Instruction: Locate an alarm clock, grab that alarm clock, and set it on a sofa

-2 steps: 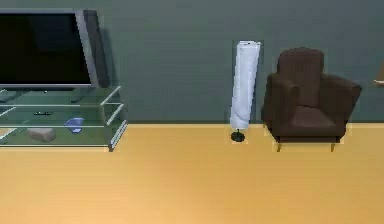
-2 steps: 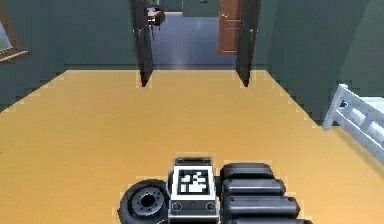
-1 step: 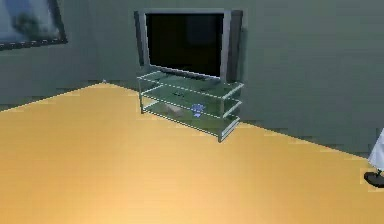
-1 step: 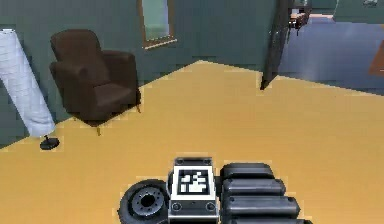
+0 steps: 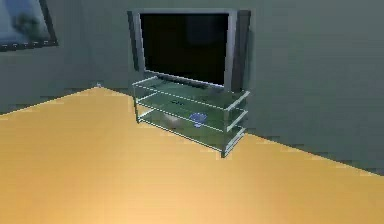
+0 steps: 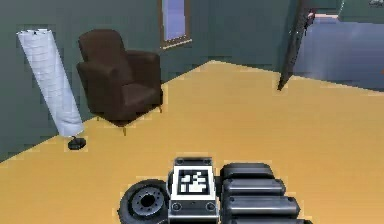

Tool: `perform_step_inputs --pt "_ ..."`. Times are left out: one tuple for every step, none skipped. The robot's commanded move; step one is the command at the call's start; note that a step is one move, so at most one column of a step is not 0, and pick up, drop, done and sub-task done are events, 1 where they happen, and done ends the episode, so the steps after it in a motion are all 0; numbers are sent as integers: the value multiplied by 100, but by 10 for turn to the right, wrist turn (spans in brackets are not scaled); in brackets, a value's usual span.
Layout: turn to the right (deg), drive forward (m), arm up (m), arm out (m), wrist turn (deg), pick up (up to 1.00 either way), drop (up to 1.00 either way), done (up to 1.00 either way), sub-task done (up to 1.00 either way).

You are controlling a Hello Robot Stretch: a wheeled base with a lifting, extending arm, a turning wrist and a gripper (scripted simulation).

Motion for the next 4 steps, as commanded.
perform_step_inputs --pt "-450 0 0 0 0 0 0 0 0" --pt "-90 0 0 0 0 0 0 0 0" --pt "0 100 0 0 0 0 0 0 0" --pt "0 45 0 0 0 0 0 0 0"
